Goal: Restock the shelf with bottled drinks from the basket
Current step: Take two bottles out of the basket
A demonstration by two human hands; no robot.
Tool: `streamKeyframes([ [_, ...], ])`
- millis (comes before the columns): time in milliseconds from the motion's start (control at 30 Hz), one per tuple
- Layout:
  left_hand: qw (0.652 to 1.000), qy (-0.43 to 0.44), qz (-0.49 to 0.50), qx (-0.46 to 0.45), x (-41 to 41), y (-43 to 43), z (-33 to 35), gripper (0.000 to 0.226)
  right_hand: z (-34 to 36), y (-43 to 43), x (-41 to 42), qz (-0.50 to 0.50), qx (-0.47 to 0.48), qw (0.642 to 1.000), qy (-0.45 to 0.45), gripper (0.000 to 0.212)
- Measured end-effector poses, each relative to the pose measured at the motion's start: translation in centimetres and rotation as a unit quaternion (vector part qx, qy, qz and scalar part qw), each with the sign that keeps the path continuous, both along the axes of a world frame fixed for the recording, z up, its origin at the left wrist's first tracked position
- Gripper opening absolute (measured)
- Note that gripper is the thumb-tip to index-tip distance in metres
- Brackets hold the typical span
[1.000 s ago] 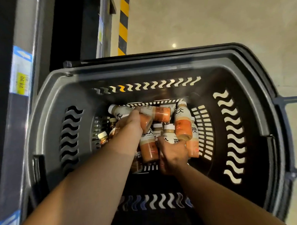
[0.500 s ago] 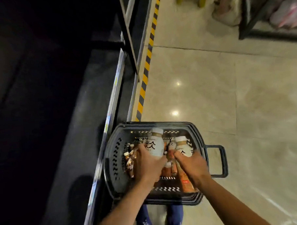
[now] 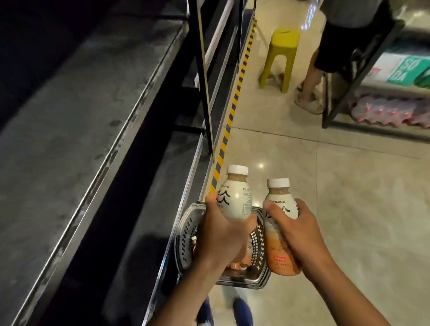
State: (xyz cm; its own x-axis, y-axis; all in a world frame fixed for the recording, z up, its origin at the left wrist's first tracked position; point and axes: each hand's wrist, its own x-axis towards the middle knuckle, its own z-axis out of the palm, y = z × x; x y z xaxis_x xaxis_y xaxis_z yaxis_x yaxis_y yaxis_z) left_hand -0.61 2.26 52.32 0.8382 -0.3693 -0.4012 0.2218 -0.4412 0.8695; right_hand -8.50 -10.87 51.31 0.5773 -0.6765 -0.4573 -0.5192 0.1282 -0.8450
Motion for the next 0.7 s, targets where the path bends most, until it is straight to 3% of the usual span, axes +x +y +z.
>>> streamKeyframes([
  [167, 0.995, -0.041, 0.069, -0.052, -2.1, 2.6, 6.0, 0.057, 6.0, 1.9, -0.5, 0.07, 0.02, 0.995, -0.066, 0.03],
  [333, 0.973, -0.081, 0.206, -0.057, -5.3, 7.4, 9.3, 0.055, 10.4, 5.4, 0.4, 0.186, 0.042, 0.973, -0.131, 0.025],
  [500, 0.923, -0.138, 0.356, -0.04, -10.3, 14.2, 12.8, 0.046, 14.1, 12.5, 1.0, 0.322, 0.077, 0.925, -0.188, 0.022],
  [700, 0.848, -0.183, 0.498, 0.006, -16.3, 21.9, 16.1, 0.061, 17.0, 22.2, -0.9, 0.459, 0.119, 0.856, -0.206, 0.025],
])
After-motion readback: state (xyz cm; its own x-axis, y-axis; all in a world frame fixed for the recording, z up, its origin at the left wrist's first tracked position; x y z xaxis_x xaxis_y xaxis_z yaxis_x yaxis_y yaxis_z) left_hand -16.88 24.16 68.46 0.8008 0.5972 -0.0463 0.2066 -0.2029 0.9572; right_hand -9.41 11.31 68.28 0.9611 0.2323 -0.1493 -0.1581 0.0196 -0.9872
